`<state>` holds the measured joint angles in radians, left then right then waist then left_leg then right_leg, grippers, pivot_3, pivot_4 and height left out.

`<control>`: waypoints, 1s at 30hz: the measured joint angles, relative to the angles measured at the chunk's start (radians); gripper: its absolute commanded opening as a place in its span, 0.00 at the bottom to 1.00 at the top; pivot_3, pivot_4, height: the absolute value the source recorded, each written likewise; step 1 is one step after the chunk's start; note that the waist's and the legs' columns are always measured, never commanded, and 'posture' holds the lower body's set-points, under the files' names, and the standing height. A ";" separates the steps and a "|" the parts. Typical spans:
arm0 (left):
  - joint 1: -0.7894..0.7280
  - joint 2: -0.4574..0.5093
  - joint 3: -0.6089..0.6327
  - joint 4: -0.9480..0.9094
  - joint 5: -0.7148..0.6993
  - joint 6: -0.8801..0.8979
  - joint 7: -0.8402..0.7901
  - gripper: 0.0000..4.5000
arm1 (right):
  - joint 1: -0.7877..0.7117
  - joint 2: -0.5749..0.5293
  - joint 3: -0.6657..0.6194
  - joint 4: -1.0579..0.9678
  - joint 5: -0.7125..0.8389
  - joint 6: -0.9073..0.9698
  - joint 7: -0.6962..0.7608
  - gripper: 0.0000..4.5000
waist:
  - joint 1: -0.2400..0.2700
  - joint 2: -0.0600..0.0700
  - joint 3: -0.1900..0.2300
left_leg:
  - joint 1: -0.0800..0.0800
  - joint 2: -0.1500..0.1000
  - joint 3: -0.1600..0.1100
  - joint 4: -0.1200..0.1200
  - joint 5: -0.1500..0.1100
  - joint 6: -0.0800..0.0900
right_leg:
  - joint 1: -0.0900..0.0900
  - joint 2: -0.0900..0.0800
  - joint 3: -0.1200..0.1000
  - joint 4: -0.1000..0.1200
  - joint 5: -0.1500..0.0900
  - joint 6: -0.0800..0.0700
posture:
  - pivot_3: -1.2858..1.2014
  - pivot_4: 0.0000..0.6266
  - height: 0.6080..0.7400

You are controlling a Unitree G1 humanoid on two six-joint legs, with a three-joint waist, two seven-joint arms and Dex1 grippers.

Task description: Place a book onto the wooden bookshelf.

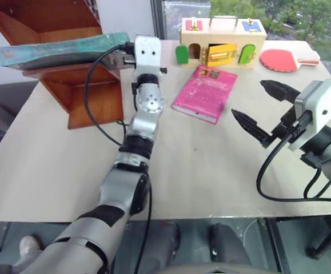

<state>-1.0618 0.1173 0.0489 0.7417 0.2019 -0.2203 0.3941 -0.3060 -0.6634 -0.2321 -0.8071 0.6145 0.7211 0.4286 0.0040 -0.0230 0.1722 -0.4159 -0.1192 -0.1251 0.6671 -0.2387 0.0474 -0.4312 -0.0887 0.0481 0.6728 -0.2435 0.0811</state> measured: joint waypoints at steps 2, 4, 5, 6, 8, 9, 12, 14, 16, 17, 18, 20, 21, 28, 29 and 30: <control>0.001 0.010 0.003 0.014 0.003 -0.034 0.026 0.32 | 0.004 -0.001 -0.003 0.000 0.001 0.000 -0.001 1.00 | -0.009 0.000 0.000 | 0.000 0.000 0.000 0.000 0.000 0.000 | 0.000 0.000 0.000 0.001 0.000 0.000 | 0.52 0.24 1.00; 0.004 0.016 0.006 0.016 0.000 -0.060 0.034 0.32 | 0.008 -0.006 -0.004 0.000 0.001 -0.001 -0.001 1.00 | -0.016 0.000 0.000 | 0.000 0.000 0.001 0.000 0.000 0.000 | -0.001 0.000 0.001 0.002 0.000 0.000 | 0.52 0.24 1.00; 0.005 0.016 0.009 0.016 -0.007 -0.063 0.028 0.32 | 0.008 -0.006 -0.004 0.001 0.001 -0.001 -0.001 1.00 | -0.016 0.000 0.000 | 0.000 0.000 0.001 0.000 0.000 0.000 | -0.001 0.000 0.001 0.002 0.000 0.000 | 0.52 0.24 1.00; 0.012 0.012 0.015 0.012 -0.027 -0.071 0.002 0.32 | 0.008 -0.006 -0.004 0.002 0.001 -0.003 -0.001 1.00 | -0.016 0.000 0.000 | 0.000 0.000 0.001 0.000 0.000 0.000 | -0.001 0.001 0.001 0.003 0.000 0.000 | 0.52 0.24 1.00; 0.050 -0.004 0.019 -0.011 -0.090 -0.076 -0.103 0.32 | 0.009 -0.006 -0.004 0.004 0.000 -0.005 0.001 1.00 | -0.015 0.000 -0.001 | 0.000 0.000 0.001 0.001 0.000 0.000 | -0.001 0.001 0.001 0.003 0.000 0.000 | 0.52 0.24 1.00; 0.081 -0.014 0.018 -0.029 -0.128 -0.080 -0.173 0.32 | 0.009 -0.007 -0.004 0.005 0.000 -0.007 0.002 1.00 | -0.015 0.000 -0.001 | 0.001 0.000 0.001 0.001 0.000 0.000 | -0.001 0.001 0.000 0.004 0.000 0.000 | 0.52 0.24 1.00; 0.218 -0.047 -0.023 -0.117 -0.253 -0.050 -0.446 0.43 | 0.018 -0.008 -0.003 0.021 -0.002 -0.013 0.006 1.00 | -0.013 0.000 -0.001 | 0.000 -0.001 0.001 0.002 0.000 0.000 | 0.000 0.001 0.000 0.003 0.000 0.000 | 0.52 0.24 1.00; 0.293 -0.054 -0.059 -0.173 -0.303 -0.007 -0.573 0.60 | 0.025 -0.010 -0.003 0.026 -0.003 -0.013 0.011 1.00 | -0.014 0.000 -0.001 | 0.000 -0.001 0.001 0.002 0.000 0.001 | -0.001 0.002 0.000 0.003 0.000 0.000 | 0.52 0.24 1.00; 0.333 -0.052 -0.063 -0.249 -0.344 0.045 -0.649 0.80 | 0.047 -0.024 -0.004 0.026 -0.007 -0.015 0.019 1.00 | -0.015 0.000 -0.001 | 0.000 0.000 0.000 0.002 0.000 0.000 | -0.001 0.001 0.000 0.003 0.000 0.000 | 0.52 0.24 1.00; 0.350 -0.045 -0.063 -0.291 -0.359 0.069 -0.677 0.92 | 0.069 -0.032 -0.004 0.026 -0.013 -0.016 0.024 1.00 | -0.015 0.000 -0.001 | 0.001 0.000 0.000 0.002 0.000 0.000 | 0.000 0.001 0.000 0.004 0.000 0.000 | 0.52 0.24 1.00; 0.370 -0.032 -0.063 -0.333 -0.373 0.097 -0.706 1.00 | 0.096 -0.036 -0.004 0.026 -0.020 -0.019 0.026 1.00 | -0.016 0.001 -0.001 | 0.001 0.000 0.000 0.002 0.000 0.000 | 0.000 0.001 0.000 0.004 0.000 0.000 | 0.52 0.24 1.00; 0.430 0.023 -0.057 -0.399 -0.402 0.154 -0.774 1.00 | 0.168 -0.042 -0.005 0.032 -0.041 -0.028 0.040 1.00 | -0.018 0.001 -0.002 | 0.002 0.001 0.001 0.002 0.000 0.000 | 0.000 0.002 0.001 0.005 0.000 0.000 | 0.52 0.24 1.00; 0.452 0.044 -0.059 -0.423 -0.411 0.179 -0.804 1.00 | 0.196 -0.046 -0.007 0.034 -0.057 -0.041 0.048 1.00 | -0.017 0.002 -0.002 | 0.002 0.001 0.001 0.002 0.000 0.000 | 0.000 0.003 0.001 0.005 0.000 0.000 | 0.52 0.24 1.00; 0.739 0.381 0.054 -0.638 -0.554 0.402 -1.060 1.00 | 0.542 -0.093 -0.183 0.065 -0.124 -0.126 0.180 1.00 | -0.015 0.003 -0.005 | 0.003 0.001 0.001 0.001 0.000 0.001 | 0.001 0.003 0.002 0.004 0.000 0.000 | 0.52 0.24 1.00; 0.774 0.418 0.076 -0.678 -0.585 0.425 -1.100 1.00 | 0.579 -0.097 -0.224 0.063 -0.124 -0.141 0.202 1.00 | -0.011 0.003 -0.005 | 0.004 0.001 0.001 0.001 -0.001 0.001 | 0.003 0.003 0.001 0.003 0.000 0.000 | 0.52 0.24 1.00; 0.804 0.450 0.095 -0.711 -0.610 0.445 -1.135 1.00 | 0.607 -0.097 -0.257 0.062 -0.123 -0.148 0.221 1.00 | -0.006 0.003 -0.005 | 0.006 0.001 0.000 0.001 -0.002 0.002 | 0.005 0.002 0.000 0.002 0.000 0.000 | 0.52 0.24 1.00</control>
<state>-0.2574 0.5674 0.1444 0.0303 -0.4076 0.2249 -0.7410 0.3009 -0.7604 -0.4893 -0.7456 0.4910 0.5735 0.6493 -0.0022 -0.0197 0.1673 -0.4097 -0.1184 -0.1251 0.6682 -0.2402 0.0494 -0.4259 -0.0865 0.0477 0.6750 -0.2437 0.0808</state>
